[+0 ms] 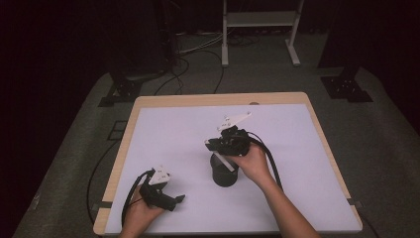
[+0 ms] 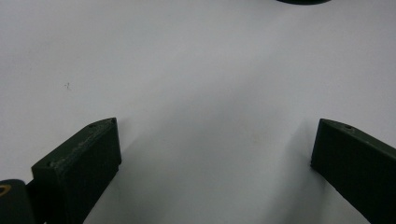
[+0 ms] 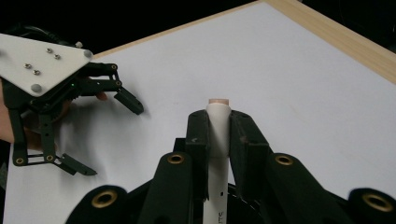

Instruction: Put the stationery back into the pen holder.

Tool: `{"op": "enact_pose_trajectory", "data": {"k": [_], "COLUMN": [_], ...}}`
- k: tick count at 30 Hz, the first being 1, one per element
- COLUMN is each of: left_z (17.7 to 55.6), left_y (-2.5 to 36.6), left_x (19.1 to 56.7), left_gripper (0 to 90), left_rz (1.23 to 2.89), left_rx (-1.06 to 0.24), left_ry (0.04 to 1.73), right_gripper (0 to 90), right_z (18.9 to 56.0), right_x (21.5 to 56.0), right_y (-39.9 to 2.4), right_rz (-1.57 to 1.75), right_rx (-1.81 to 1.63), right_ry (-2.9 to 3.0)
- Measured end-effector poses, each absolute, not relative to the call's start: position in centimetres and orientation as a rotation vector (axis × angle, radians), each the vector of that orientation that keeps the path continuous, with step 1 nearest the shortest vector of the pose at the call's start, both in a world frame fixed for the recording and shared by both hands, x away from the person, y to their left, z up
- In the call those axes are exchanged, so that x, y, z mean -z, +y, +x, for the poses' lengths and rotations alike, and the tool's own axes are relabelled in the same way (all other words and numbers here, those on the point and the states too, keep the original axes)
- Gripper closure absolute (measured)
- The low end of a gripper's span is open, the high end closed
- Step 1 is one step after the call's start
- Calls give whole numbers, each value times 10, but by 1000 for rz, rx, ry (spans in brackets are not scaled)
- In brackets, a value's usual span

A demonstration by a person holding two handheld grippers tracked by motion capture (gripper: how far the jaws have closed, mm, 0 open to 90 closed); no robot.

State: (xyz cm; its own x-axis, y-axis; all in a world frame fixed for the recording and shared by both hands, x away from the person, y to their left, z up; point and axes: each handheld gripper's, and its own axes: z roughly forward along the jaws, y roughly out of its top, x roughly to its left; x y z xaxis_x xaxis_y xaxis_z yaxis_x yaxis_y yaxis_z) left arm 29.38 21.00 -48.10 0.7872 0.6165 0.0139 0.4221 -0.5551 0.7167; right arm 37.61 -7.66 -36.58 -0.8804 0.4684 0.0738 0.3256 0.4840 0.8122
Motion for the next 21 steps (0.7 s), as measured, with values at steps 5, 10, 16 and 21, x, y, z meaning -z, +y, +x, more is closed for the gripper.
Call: {"op": "enact_pose_trajectory", "data": {"k": [5, 10, 16, 21], "left_z": [294, 294, 294, 294], "left_y": [210, 210, 210, 210], "left_x": [481, 481, 481, 481], "left_gripper": [8, 8, 8, 8], "left_rz": [2241, 2241, 2241, 2241], "left_rx": [-341, -342, -342, -342], "left_ry": [766, 766, 766, 766], "right_gripper": [773, 770, 766, 716], "right_z": [373, 375, 372, 374], "right_x": [367, 371, 375, 377], "right_y": [-78, -77, -76, -76], "right_rz": [687, 691, 691, 698], "right_rx": [-1341, -1322, -1312, -1270], "right_ry": [2558, 2579, 2586, 2599]}}
